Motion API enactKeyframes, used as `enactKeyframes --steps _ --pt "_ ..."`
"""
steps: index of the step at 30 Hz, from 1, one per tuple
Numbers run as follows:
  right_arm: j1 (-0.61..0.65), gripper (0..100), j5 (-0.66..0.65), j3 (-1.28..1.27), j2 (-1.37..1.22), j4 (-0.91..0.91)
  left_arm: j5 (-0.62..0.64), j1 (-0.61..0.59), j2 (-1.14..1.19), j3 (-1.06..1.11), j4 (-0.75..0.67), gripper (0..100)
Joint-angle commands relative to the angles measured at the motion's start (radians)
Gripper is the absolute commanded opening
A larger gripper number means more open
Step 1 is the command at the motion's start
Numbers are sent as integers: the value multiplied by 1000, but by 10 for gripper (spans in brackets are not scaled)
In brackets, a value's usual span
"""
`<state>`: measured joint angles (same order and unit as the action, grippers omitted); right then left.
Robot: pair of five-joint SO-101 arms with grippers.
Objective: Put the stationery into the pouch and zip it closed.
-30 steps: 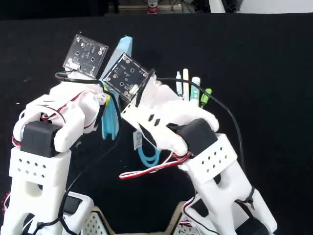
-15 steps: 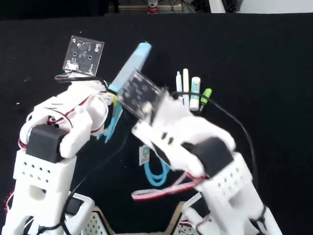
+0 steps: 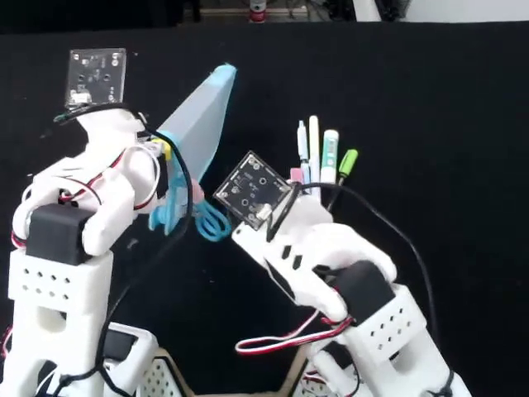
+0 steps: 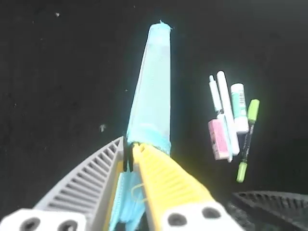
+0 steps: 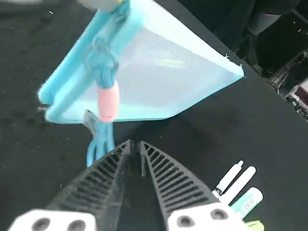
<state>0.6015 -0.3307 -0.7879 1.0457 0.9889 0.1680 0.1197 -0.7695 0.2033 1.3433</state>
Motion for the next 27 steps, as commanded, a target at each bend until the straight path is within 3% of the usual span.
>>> enactKeyframes --steps 1,6,16,22,27 --pt "8 55 129 30 21 -40 60 -8 -12 -71 -18 30" --pt "9 250 315 -25 18 -110 101 -8 -11 -62 -18 30" --pt "138 172 319 -275 18 -512 101 -21 -12 -41 -12 30" --pt "140 173 318 -312 16 -555 101 -120 -11 -41 -18 30" --pt "144 173 295 -315 -5 -620 101 -110 -11 -41 -17 30"
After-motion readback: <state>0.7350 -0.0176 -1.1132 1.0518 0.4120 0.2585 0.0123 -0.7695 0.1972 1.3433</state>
